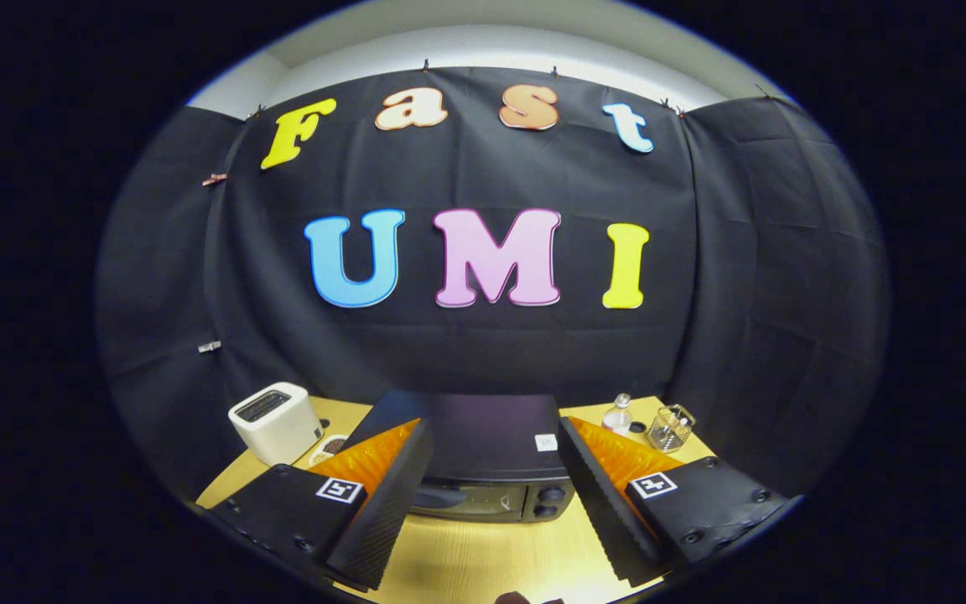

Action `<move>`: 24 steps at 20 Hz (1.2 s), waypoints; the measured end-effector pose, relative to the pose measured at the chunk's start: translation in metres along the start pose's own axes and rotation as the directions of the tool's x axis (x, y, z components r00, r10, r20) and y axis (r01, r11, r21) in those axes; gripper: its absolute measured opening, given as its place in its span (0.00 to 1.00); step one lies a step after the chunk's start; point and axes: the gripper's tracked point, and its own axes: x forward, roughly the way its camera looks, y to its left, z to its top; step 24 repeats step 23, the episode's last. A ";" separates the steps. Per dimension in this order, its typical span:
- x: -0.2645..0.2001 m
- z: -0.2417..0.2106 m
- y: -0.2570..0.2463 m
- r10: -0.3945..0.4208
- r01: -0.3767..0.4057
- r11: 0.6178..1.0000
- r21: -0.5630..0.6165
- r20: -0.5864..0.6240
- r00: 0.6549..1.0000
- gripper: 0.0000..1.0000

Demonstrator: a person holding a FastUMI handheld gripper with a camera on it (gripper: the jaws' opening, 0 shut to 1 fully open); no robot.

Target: Open the toaster oven, put the food inside, and close the toaster oven door.

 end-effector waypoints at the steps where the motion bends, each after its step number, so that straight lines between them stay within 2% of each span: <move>1: -0.003 0.010 -0.006 -0.008 0.008 1.000 0.004 0.022 1.000 0.99; 8: -0.030 0.063 -0.033 -0.044 0.050 0.998 -0.030 0.156 0.987 0.99; 12: -0.036 0.061 -0.034 -0.039 0.048 0.997 -0.053 0.159 0.987 0.99; 24: -0.034 0.049 -0.049 -0.070 0.070 0.998 0.006 0.129 0.989 0.98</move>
